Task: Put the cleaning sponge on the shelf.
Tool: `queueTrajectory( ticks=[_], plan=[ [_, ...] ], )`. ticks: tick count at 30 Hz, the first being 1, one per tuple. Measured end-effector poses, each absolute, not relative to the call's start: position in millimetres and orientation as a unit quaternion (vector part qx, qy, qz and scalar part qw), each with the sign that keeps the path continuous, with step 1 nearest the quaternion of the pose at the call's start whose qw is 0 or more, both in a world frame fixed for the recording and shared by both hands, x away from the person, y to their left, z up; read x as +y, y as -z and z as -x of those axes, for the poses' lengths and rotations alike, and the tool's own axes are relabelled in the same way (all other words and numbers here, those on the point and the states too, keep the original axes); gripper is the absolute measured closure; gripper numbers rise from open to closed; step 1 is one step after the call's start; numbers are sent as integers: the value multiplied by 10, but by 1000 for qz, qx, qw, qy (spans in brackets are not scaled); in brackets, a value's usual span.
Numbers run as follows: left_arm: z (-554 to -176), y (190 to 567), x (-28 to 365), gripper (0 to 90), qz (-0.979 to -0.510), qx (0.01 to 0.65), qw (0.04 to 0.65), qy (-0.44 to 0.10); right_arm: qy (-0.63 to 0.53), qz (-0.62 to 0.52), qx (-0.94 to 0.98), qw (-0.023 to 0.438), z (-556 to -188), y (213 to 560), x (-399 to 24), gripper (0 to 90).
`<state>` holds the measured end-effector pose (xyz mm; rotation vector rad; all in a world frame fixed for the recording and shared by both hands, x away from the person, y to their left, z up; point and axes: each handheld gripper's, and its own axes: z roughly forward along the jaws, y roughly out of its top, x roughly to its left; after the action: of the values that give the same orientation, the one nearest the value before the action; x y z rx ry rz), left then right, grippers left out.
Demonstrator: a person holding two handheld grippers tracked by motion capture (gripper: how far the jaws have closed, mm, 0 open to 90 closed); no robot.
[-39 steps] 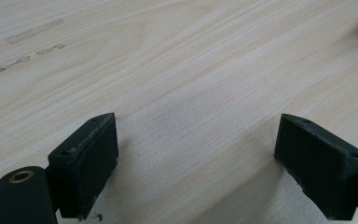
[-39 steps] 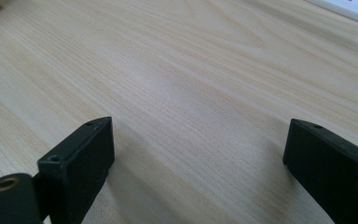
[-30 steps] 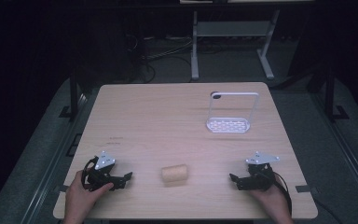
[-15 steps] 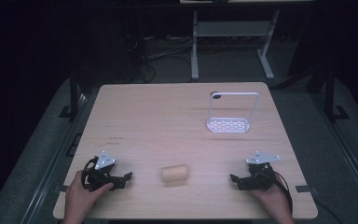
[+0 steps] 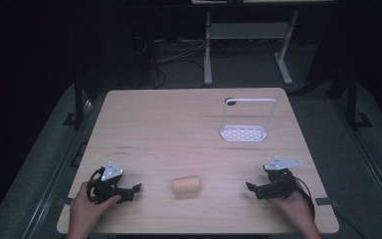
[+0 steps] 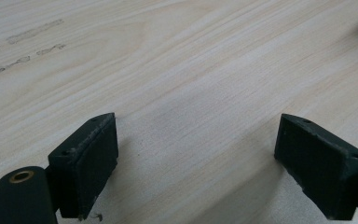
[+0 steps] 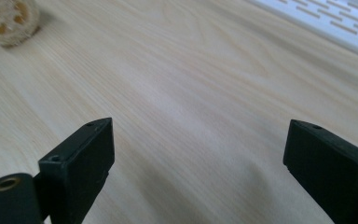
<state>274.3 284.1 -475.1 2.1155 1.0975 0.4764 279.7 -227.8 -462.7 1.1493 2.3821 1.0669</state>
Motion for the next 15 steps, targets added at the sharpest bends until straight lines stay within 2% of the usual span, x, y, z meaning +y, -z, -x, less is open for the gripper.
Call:
queueTrajectory(
  ticks=[15],
  plan=[
    [-2743,4751,2842,129,-816,423,348,-183,-386,-349,844,133,-2920,4507,-2125,84]
  ],
)
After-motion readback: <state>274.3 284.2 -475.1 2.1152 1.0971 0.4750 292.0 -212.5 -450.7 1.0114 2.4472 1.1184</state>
